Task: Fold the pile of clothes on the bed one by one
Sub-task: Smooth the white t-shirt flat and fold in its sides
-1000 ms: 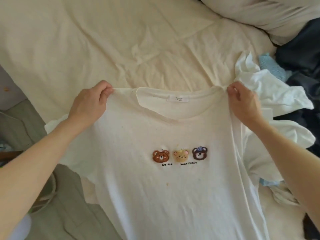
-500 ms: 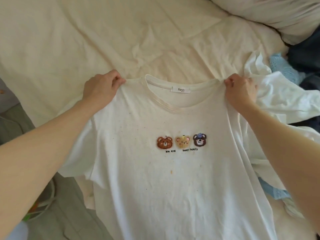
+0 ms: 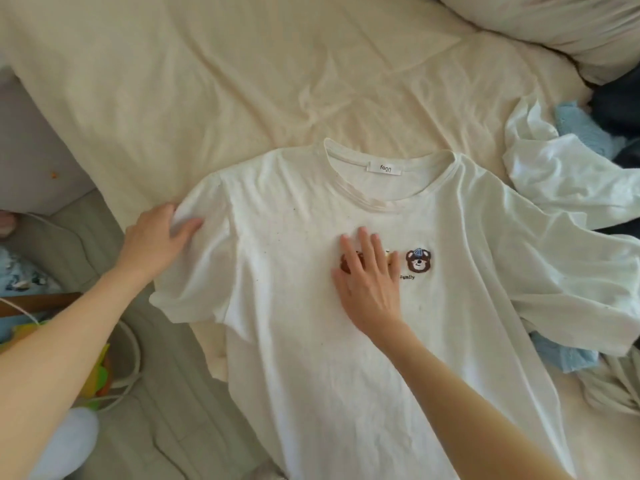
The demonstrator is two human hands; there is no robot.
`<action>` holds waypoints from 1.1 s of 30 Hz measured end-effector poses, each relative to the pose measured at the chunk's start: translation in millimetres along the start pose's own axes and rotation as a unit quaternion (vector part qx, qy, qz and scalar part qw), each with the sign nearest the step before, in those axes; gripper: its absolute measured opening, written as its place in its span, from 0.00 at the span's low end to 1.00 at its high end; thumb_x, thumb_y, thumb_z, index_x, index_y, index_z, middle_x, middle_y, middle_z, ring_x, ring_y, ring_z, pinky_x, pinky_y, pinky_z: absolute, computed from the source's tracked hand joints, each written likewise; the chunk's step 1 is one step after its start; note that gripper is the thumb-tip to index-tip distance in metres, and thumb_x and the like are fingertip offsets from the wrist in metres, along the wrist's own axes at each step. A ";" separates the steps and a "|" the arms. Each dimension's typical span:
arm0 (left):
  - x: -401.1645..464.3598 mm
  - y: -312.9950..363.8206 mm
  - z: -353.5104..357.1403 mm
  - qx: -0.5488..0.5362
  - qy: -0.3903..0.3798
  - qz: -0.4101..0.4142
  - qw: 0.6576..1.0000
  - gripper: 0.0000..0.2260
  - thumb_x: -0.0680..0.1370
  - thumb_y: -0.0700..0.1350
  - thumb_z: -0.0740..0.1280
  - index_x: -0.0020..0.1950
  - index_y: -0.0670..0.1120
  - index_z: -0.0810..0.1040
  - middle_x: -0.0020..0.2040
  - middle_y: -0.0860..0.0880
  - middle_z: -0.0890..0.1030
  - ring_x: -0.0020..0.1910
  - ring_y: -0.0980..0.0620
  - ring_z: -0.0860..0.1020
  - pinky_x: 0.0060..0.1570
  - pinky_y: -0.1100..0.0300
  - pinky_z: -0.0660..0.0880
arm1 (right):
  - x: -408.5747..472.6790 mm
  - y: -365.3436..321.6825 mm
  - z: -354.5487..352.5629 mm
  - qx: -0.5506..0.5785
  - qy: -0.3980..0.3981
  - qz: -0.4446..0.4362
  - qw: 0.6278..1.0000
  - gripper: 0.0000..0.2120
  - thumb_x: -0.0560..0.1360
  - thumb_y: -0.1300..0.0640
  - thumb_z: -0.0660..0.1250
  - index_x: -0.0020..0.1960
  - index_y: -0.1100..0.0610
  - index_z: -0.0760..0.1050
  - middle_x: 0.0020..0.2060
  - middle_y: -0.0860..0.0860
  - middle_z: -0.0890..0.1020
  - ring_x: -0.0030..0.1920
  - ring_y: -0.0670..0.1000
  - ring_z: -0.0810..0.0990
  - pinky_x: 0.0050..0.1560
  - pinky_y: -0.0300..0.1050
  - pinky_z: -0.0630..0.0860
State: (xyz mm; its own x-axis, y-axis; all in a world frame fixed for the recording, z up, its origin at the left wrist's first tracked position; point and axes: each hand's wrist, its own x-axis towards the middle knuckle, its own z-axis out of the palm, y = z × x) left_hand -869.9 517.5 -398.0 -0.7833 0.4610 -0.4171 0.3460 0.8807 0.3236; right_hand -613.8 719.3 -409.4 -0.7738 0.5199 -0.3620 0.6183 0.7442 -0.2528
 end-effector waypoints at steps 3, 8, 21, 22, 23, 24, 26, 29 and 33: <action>-9.8 -13.7 -9.9 -0.040 0.006 -0.046 0.998 0.20 0.80 0.56 0.57 0.50 0.39 0.75 0.45 0.39 0.78 0.46 0.39 0.76 0.47 0.46 0.73 | -2.1 -4.0 14.8 -0.075 -0.048 -0.013 0.996 0.28 0.80 0.43 0.51 0.76 0.48 0.49 0.77 0.52 0.47 0.76 0.55 0.45 0.71 0.64 0.45; -19.1 -10.2 -43.9 -0.052 0.195 0.006 0.979 0.13 0.81 0.47 0.60 0.59 0.39 0.74 0.54 0.36 0.76 0.55 0.37 0.72 0.52 0.48 0.68 | -6.0 -10.3 3.6 -0.061 -0.040 -0.001 0.997 0.27 0.80 0.43 0.52 0.77 0.48 0.50 0.77 0.51 0.48 0.76 0.54 0.45 0.72 0.63 0.45; -166.6 -10.5 113.6 -0.393 -0.037 -0.116 0.911 0.05 0.77 0.45 0.67 0.52 0.47 0.77 0.47 0.54 0.80 0.46 0.58 0.78 0.43 0.72 0.71 | -71.5 -84.1 59.1 0.005 -0.071 0.005 0.997 0.29 0.81 0.43 0.50 0.78 0.46 0.44 0.78 0.50 0.44 0.77 0.54 0.40 0.72 0.61 0.38; -167.5 -8.5 118.7 -0.403 -0.033 -0.110 0.908 0.06 0.77 0.48 0.67 0.51 0.49 0.78 0.46 0.56 0.80 0.44 0.62 0.77 0.41 0.73 0.72 | -71.4 -83.9 61.5 0.004 -0.067 0.007 0.998 0.29 0.81 0.43 0.50 0.78 0.46 0.44 0.78 0.49 0.44 0.77 0.53 0.40 0.72 0.61 0.37; -167.7 -6.6 120.8 -0.403 -0.024 -0.101 0.909 0.05 0.76 0.50 0.67 0.49 0.50 0.78 0.43 0.56 0.80 0.42 0.62 0.77 0.40 0.71 0.72 | -71.2 -83.8 63.1 0.000 -0.063 0.006 0.998 0.29 0.81 0.43 0.49 0.78 0.46 0.44 0.78 0.49 0.44 0.77 0.53 0.40 0.72 0.61 0.37; -166.6 -5.4 121.7 -0.391 -0.012 -0.091 0.916 0.07 0.77 0.51 0.66 0.46 0.49 0.79 0.41 0.55 0.81 0.40 0.59 0.78 0.39 0.67 0.74 | -70.6 -84.5 62.6 -0.003 -0.064 0.005 0.998 0.28 0.81 0.43 0.49 0.78 0.46 0.44 0.78 0.50 0.44 0.77 0.53 0.40 0.72 0.61 0.37; -165.2 -8.5 123.0 -0.361 0.015 -0.089 0.928 0.11 0.79 0.48 0.63 0.43 0.42 0.79 0.35 0.49 0.79 0.35 0.53 0.76 0.35 0.61 0.71 | -69.8 -84.1 62.1 -0.003 -0.066 0.006 0.998 0.28 0.81 0.43 0.49 0.78 0.47 0.44 0.78 0.50 0.44 0.77 0.54 0.40 0.73 0.61 0.37; -169.5 -19.2 118.3 -0.404 -0.003 -0.145 0.903 0.14 0.82 0.45 0.58 0.39 0.42 0.74 0.31 0.50 0.70 0.28 0.58 0.68 0.29 0.67 0.64 | -70.6 -84.5 59.4 0.000 -0.072 0.013 0.997 0.28 0.81 0.43 0.49 0.78 0.46 0.45 0.78 0.49 0.45 0.77 0.53 0.41 0.74 0.60 0.39; -180.4 -30.3 114.2 -0.447 -0.033 -0.169 0.878 0.15 0.82 0.46 0.55 0.37 0.44 0.70 0.32 0.51 0.68 0.30 0.57 0.67 0.28 0.70 0.63 | -70.3 -84.2 55.1 0.004 -0.079 0.011 0.997 0.27 0.81 0.44 0.49 0.78 0.46 0.46 0.78 0.49 0.46 0.77 0.53 0.42 0.74 0.60 0.40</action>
State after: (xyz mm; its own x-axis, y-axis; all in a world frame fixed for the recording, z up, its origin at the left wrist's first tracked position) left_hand -680.1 420.1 -429.6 -0.7217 0.2209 -0.6560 -0.4669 0.5443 0.6969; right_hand -603.9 597.0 -412.0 -0.7292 0.4625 -0.5044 0.6360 0.7301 -0.2499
